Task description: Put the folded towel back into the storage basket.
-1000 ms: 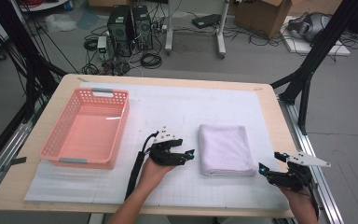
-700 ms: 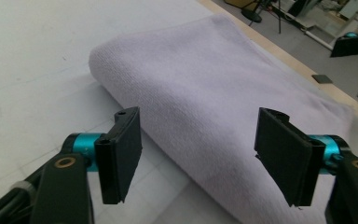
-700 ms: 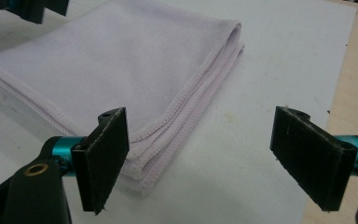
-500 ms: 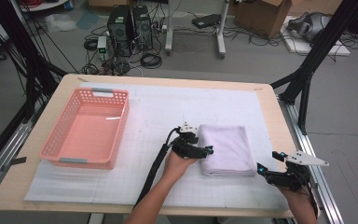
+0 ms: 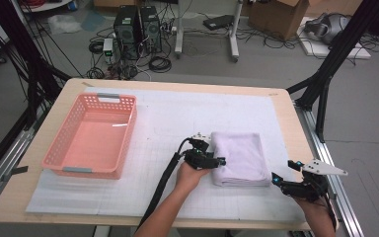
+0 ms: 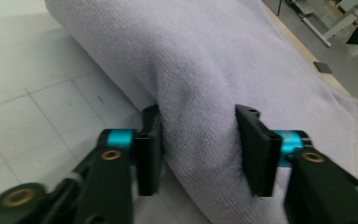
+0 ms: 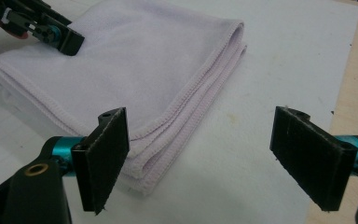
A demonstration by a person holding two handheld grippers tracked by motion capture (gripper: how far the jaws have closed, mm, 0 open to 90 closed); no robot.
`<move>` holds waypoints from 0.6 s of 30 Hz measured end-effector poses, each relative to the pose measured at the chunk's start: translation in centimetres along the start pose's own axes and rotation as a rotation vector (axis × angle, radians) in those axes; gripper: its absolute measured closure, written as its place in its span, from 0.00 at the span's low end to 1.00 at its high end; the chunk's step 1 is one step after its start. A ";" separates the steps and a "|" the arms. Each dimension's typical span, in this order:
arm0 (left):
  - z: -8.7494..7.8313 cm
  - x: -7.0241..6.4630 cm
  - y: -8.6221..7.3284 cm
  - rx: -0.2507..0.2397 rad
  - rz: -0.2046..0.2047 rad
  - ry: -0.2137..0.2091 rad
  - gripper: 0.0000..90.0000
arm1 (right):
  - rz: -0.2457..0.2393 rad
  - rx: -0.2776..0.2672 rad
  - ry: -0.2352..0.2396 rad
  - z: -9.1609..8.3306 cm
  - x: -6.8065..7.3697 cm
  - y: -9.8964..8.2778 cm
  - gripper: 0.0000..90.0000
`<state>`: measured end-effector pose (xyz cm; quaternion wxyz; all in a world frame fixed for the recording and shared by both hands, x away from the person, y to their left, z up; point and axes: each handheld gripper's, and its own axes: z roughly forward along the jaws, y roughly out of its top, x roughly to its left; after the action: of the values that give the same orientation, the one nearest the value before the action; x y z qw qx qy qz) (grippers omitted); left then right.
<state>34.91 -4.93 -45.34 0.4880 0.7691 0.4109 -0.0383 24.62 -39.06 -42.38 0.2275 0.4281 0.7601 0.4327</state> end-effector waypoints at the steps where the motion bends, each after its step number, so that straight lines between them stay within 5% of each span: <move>1: -0.1 0.0 0.0 -0.005 -0.004 -0.006 0.72 | -0.003 -0.001 0.000 0.0 0.0 0.0 0.21; 10: -2.5 1.0 -0.7 -0.044 -0.009 -0.034 0.79 | -0.003 -0.001 -0.001 0.0 0.1 0.0 0.21; 18: -6.2 3.2 -1.7 -0.059 -0.001 -0.012 0.79 | -0.009 0.005 0.009 0.3 0.4 0.1 0.21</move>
<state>33.75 2.12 -44.74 0.5128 0.7539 0.4095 -0.0310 24.68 -38.53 -42.40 0.2250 0.4234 0.7641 0.4315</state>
